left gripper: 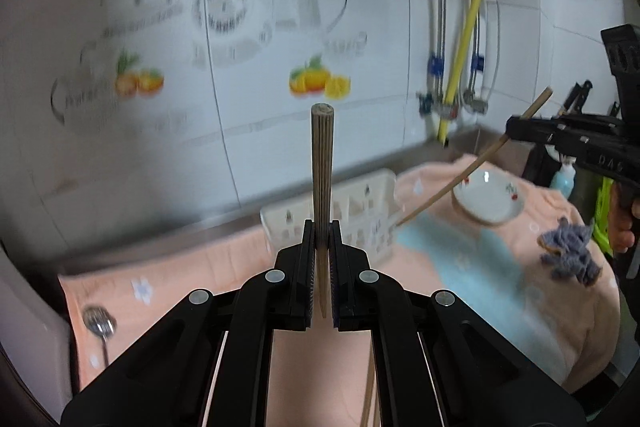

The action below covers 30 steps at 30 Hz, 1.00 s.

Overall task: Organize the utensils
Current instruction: 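Lift the right gripper's chopstick upright toward the white holder while the left gripper carries its own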

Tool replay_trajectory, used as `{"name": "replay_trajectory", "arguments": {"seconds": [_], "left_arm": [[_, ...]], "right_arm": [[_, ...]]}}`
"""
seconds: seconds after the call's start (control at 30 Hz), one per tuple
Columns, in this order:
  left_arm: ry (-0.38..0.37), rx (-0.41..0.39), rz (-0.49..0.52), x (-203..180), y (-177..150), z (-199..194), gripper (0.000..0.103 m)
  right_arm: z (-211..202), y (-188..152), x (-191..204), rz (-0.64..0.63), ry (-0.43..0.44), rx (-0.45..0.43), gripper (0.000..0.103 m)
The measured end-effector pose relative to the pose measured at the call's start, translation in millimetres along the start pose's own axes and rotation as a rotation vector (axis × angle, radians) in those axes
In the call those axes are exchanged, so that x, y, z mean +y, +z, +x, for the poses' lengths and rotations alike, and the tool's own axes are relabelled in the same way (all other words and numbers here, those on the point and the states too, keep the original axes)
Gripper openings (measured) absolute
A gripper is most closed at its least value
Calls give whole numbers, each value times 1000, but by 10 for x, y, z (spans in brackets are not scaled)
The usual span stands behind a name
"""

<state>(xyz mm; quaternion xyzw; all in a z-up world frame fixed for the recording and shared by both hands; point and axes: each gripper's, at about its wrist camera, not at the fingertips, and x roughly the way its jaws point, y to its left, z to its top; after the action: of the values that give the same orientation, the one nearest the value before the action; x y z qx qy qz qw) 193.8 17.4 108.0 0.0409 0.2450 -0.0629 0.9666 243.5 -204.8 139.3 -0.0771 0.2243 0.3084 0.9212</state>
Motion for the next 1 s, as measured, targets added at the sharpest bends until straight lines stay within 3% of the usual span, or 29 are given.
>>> {"name": "replay_trajectory", "arguments": {"seconds": [0.17, 0.33, 0.67, 1.0], "left_arm": [[15, -84, 25, -23, 417, -81, 5], [52, -117, 31, -9, 640, 61, 5], [61, 7, -61, 251, 425, 705, 5], [49, 72, -90, 315, 255, 890, 6]], "right_arm": [[61, 233, -33, -19, -22, -16, 7], [268, 304, -90, -18, -36, 8, 7], [793, 100, -201, 9, -38, 112, 7], [1079, -49, -226, 23, -35, 169, 7]]}}
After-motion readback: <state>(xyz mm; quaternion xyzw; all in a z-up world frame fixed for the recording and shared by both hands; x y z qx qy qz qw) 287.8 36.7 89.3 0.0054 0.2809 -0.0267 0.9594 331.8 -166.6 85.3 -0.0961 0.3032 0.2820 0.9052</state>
